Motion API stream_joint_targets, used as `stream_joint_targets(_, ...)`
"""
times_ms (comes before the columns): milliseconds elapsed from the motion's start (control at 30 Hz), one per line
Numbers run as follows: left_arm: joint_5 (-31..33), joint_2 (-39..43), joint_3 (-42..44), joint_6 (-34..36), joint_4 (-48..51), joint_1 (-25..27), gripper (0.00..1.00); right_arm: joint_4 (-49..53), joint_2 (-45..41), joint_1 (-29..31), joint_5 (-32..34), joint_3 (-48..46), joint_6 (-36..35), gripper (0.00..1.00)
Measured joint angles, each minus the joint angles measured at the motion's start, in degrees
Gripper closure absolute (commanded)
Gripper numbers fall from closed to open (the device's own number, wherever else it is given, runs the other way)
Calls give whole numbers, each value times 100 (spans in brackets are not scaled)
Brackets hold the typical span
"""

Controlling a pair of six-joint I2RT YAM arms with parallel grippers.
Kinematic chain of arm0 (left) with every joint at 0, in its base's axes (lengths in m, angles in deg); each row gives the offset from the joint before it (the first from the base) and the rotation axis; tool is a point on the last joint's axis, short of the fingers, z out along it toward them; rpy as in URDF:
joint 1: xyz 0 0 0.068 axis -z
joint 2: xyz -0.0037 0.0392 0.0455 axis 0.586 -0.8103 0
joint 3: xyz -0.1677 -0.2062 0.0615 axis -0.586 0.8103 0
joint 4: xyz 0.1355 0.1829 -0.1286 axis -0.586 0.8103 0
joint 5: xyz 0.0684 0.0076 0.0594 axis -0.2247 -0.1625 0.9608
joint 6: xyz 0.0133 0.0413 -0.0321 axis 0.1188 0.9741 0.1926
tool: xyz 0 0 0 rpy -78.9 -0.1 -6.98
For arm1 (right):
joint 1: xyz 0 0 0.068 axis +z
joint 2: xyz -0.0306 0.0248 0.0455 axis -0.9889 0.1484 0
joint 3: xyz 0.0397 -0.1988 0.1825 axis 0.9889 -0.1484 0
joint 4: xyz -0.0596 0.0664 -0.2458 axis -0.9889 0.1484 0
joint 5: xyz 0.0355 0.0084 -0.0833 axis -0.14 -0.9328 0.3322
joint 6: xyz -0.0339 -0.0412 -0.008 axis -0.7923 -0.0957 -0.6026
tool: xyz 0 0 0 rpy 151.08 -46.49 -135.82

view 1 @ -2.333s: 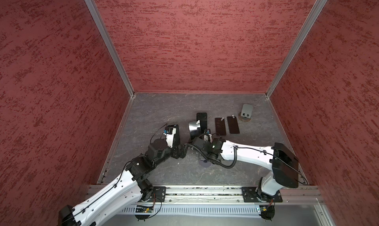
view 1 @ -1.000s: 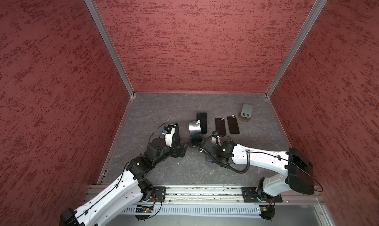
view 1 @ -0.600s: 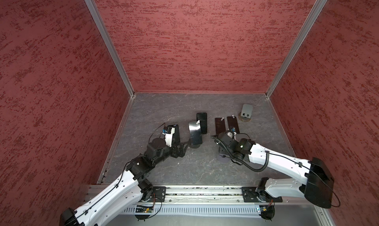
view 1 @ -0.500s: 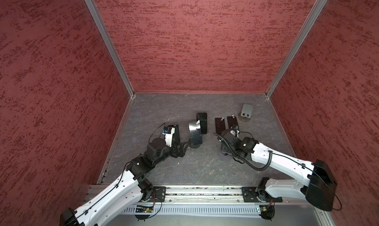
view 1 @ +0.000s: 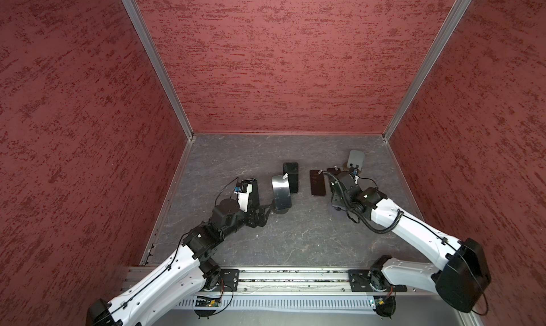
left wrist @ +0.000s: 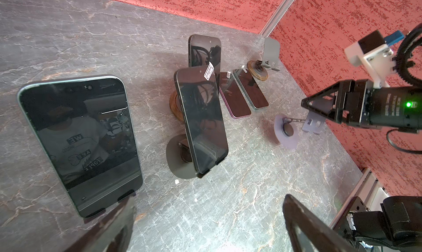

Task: Remove the phone from the phone stand
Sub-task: 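Carry the purple stand farther away toward the grey stand with the right gripper, then set the purple stand down beside the grey stand and open the right gripper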

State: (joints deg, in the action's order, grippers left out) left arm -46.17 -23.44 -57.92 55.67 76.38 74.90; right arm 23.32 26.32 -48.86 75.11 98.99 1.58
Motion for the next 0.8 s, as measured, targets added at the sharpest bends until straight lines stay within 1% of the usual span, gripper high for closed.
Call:
stream_joint_targets(233, 2, -4, 0, 0, 0, -17, 1, -232, 94, -619, -15, 179, -494, 44)
stream_joint_targets(567, 4, -116, -4, 0, 4, -33, 1, -549, 278, -1425, -35, 297, -966, 44)
stream_joint_targets(800, 7, -358, -90, 2, 24, -50, 1, -833, 380, -2041, -267, 299, -1198, 44)
